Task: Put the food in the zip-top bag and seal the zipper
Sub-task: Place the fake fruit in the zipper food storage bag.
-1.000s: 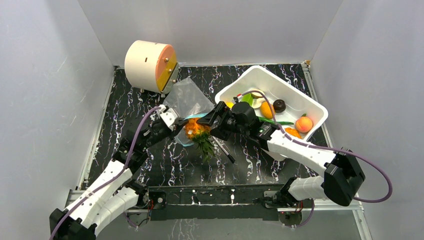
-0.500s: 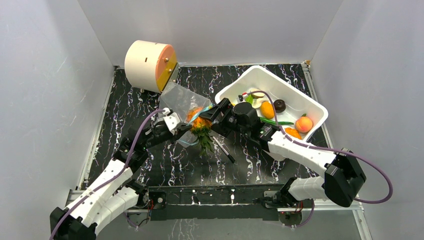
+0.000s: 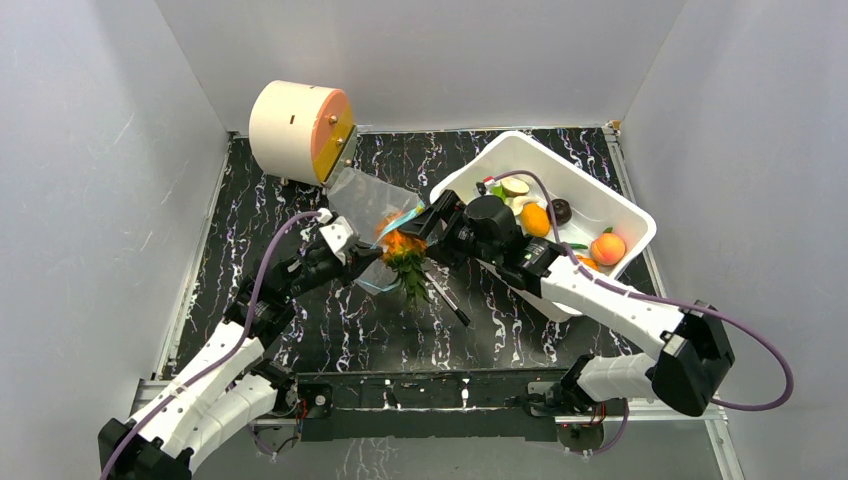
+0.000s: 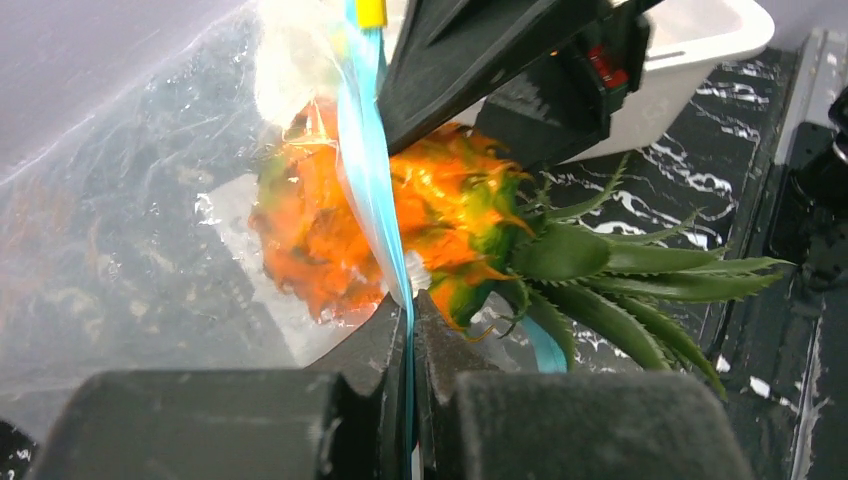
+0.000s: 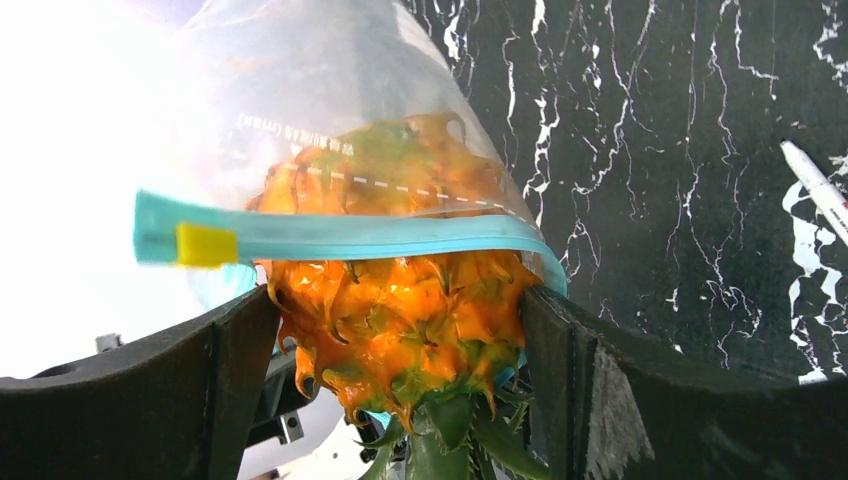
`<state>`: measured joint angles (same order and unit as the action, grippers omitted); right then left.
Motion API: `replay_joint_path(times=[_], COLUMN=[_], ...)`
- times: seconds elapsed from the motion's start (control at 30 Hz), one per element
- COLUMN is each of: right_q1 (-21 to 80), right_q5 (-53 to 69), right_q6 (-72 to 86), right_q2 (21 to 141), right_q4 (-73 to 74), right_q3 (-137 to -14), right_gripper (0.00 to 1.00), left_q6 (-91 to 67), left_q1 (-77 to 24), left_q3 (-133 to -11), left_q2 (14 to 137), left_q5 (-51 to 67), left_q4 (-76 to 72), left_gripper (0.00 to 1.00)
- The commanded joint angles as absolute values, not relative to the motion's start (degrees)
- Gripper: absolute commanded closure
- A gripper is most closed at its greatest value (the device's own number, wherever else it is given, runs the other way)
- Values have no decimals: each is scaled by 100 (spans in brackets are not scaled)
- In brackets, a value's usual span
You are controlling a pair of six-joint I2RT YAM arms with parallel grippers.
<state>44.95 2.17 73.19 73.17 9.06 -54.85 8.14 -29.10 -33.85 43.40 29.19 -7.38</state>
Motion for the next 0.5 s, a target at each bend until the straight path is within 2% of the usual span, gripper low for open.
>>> replay_joint_path(times=[0.0, 0.07, 0.13, 0.27, 0.47], right_q1=[4489, 4491, 4489, 4485, 4485], right_q5=[78, 126, 287, 287, 486], right_q6=[6730, 6660, 6546, 6441, 6059], right_q2=[6854, 6740, 6694, 6697, 6550], right_q4=[1163, 1114, 1071, 1463, 1689], right_q3=[-6003, -5913, -5877, -6051, -6199], right_gripper=[13, 11, 3, 2, 17], left_q6=[164, 35, -41, -119, -452], left_q1=[-2941, -2942, -2941, -2939, -2939], left_q3=[-3535, -3546, -3536, -3475, -3501], left_q2=[4133, 4118, 4145, 4183, 4196], left_q5=[2579, 2556, 2546, 2511, 2276], left_q4=[-1068, -1110, -1134, -1187, -1261], left_gripper=[100, 100, 100, 100, 100])
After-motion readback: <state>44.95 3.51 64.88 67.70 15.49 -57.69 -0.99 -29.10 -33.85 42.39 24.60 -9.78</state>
